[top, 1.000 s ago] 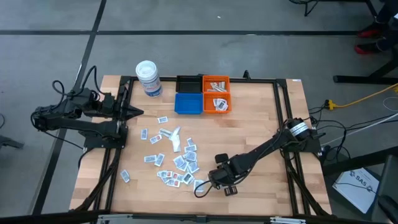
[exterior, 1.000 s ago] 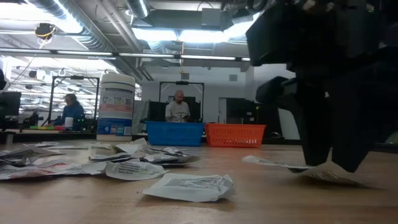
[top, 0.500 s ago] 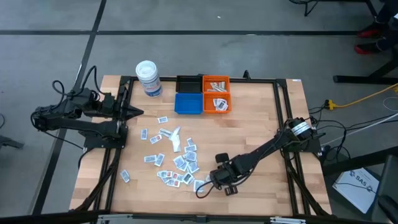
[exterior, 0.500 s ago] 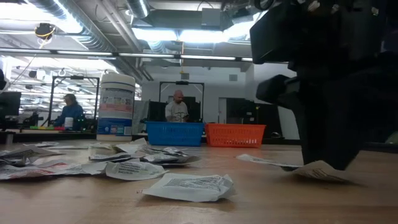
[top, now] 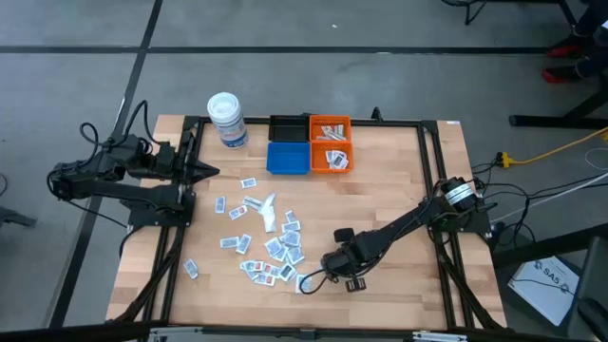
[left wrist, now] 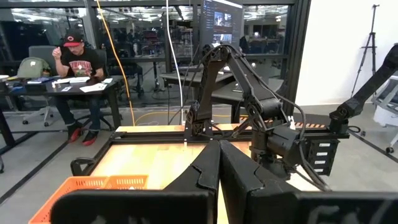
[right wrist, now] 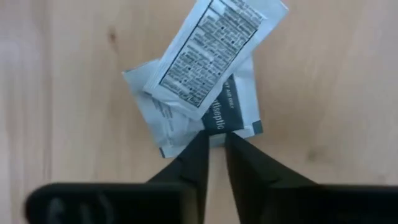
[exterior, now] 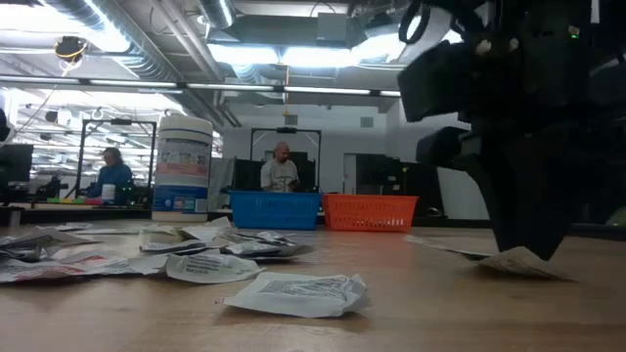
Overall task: Pick & Place First Aid Supplies
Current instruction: Put the towelette pack into the bottom orange bin
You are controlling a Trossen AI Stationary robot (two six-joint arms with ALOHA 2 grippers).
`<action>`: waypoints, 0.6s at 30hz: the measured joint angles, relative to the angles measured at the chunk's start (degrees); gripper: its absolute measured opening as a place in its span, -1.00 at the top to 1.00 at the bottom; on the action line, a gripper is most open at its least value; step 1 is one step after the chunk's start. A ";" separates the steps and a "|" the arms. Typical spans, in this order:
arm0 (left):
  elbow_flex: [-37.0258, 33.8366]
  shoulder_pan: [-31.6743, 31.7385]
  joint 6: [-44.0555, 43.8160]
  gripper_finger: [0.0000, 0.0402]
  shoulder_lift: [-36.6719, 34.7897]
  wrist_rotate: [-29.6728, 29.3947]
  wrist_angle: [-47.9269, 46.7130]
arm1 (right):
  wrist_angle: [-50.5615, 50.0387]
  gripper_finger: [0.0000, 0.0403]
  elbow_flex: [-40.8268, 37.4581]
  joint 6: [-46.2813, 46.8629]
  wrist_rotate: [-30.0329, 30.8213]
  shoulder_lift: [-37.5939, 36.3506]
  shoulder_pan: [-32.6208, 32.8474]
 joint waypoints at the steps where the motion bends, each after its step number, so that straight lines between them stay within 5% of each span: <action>1: 0.00 -0.01 0.02 0.98 0.01 -0.02 0.00 | -0.65 0.63 -0.02 0.72 -0.28 -0.26 -0.24; 9: 0.00 0.01 0.02 0.98 0.01 0.00 0.00 | -6.35 0.29 -0.42 7.61 -0.57 -5.89 -1.33; 18: -0.01 0.00 0.00 0.98 -0.01 0.00 0.00 | -7.53 0.28 1.07 13.12 -0.58 -9.97 -0.68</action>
